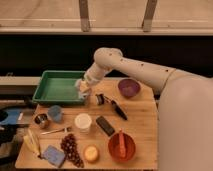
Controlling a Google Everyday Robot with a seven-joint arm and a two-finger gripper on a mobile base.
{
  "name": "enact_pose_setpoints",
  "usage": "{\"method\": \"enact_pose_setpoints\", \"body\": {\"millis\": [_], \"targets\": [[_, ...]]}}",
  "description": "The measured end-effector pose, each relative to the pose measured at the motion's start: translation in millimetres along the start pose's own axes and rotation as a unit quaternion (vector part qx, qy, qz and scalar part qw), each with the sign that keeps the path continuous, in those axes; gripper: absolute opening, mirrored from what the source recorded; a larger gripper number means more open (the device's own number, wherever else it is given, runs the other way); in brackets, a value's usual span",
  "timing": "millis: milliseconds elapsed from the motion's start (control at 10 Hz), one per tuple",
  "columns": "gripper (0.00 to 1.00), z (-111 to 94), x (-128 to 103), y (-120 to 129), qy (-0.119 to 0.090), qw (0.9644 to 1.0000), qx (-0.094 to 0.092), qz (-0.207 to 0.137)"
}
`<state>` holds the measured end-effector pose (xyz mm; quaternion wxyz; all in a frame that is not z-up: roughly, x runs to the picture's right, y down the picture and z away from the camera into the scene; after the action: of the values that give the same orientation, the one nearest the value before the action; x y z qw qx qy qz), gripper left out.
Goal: Place towel in plastic cup
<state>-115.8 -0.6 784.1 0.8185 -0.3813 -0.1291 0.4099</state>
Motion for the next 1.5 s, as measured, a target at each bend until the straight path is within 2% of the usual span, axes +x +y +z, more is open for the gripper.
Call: {"method": "enact_pose_setpoints", "body": {"millis": [200,500,800,1300,1500], "targets": [[0.00,9,-4,14,0.007,0.9996,-0.012,-0.023],[0.00,28,-15,51,0.018,0.9967,-0.034,-0.072],[0.00,51,-41,80,0.023,0.9901,-0.064,-0.123],[0.00,52,-42,80,0.025,0.9894,-0.067,-0.126],[0.00,70,-43,90,0.042,0.9846,-0.081,-0.149]]}}
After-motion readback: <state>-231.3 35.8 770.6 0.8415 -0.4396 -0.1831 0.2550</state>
